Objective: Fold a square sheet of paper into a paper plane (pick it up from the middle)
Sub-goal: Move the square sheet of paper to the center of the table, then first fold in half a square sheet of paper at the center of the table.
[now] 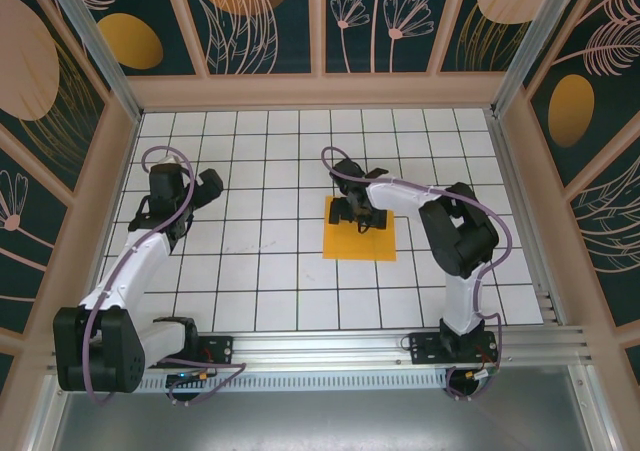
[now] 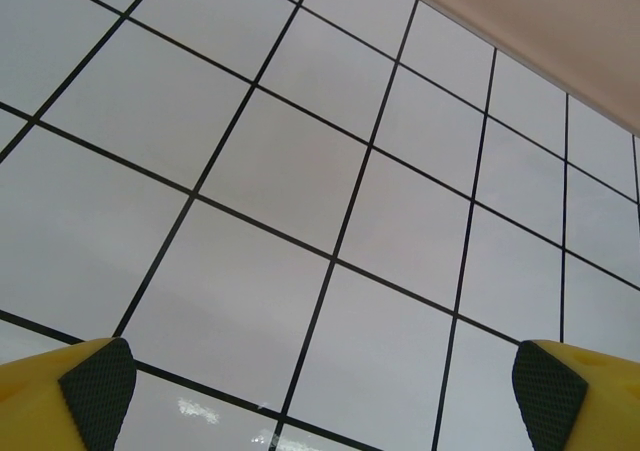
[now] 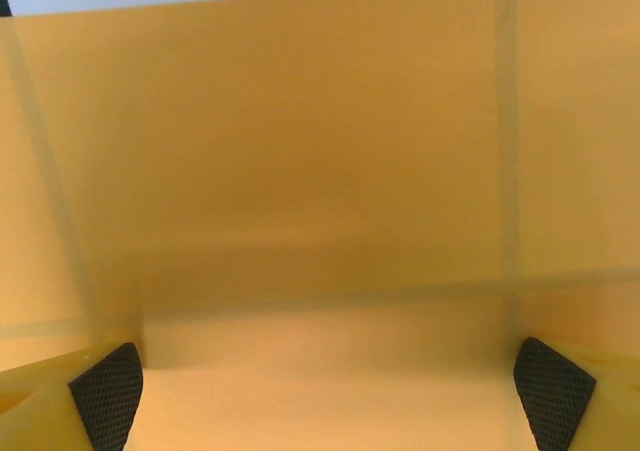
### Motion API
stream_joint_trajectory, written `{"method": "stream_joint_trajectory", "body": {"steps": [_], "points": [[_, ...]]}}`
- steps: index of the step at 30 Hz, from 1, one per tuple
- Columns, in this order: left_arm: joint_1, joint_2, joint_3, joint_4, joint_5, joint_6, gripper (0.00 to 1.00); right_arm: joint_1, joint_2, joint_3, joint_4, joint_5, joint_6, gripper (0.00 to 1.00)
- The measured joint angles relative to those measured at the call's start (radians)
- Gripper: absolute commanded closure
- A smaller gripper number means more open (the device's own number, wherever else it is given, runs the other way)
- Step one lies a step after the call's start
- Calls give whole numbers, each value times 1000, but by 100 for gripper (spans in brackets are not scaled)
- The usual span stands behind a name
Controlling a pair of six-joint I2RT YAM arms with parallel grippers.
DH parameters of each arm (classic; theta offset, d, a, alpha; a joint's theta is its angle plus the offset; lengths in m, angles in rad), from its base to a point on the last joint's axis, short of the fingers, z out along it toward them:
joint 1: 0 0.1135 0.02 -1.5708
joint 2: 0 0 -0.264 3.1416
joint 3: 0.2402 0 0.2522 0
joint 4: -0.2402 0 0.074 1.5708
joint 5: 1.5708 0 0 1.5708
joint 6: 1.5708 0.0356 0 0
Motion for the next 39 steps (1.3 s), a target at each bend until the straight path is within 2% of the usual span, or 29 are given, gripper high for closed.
{"method": "stream_joint_trajectory", "body": {"steps": [9, 27, 35, 39], "points": [[0, 14, 2, -10, 0, 0, 1, 2, 11, -2, 0, 16, 0, 3], [0, 29, 6, -10, 0, 0, 2, 5, 3, -21, 33, 30, -4, 26], [0, 30, 6, -13, 2, 0, 2, 11, -12, -27, 40, 31, -5, 6], [0, 30, 6, -13, 4, 0, 1, 21, -32, -39, 8, 51, 3, 3]]}}
